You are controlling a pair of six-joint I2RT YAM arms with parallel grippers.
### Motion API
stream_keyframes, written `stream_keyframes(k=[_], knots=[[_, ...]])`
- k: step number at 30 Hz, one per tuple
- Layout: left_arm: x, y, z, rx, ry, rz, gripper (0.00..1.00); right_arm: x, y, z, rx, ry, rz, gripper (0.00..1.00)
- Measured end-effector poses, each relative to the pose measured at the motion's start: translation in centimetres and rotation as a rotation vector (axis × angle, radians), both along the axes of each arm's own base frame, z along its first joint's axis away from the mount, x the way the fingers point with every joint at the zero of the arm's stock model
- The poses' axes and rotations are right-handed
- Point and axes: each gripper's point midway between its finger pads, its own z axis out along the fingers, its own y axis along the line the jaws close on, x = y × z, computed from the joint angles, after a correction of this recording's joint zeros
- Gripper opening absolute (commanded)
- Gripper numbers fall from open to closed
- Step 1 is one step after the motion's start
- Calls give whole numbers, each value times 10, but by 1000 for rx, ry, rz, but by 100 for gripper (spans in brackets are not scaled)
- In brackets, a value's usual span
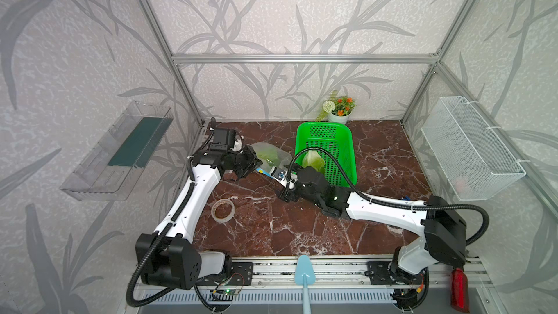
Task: Open the zip-top bag and take out the chinese cabbages
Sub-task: Adjust the zipper food storage bag at the center of the board.
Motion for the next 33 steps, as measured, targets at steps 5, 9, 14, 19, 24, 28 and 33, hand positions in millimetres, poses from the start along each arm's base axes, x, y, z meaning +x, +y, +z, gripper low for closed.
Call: stream_keyframes(k=[5,9,14,19,24,28,33], knots=[[-9,-2,7,-14,-5,-11,0,5,19,-1,-7,-20,38,83],[-16,-2,13,-20,-12,-15,0,7,27,-3,-17,-26,55,35],[-22,-1,20,-20,-31,-20,0,7,30,2,-4,-26,61,0],[-24,-3,22,-25,-34,-29,0,3,28,2,-15,-11,77,0],[-26,-5,33,-17,-72,-69,28,-11,22,14,-8,40,116,0],[-27,-2,59,17,-174,-90,38,-23,22,35,9,90,163,0],[-33,11,97,64,-305,-88,38,-36,21,63,38,125,212,0]])
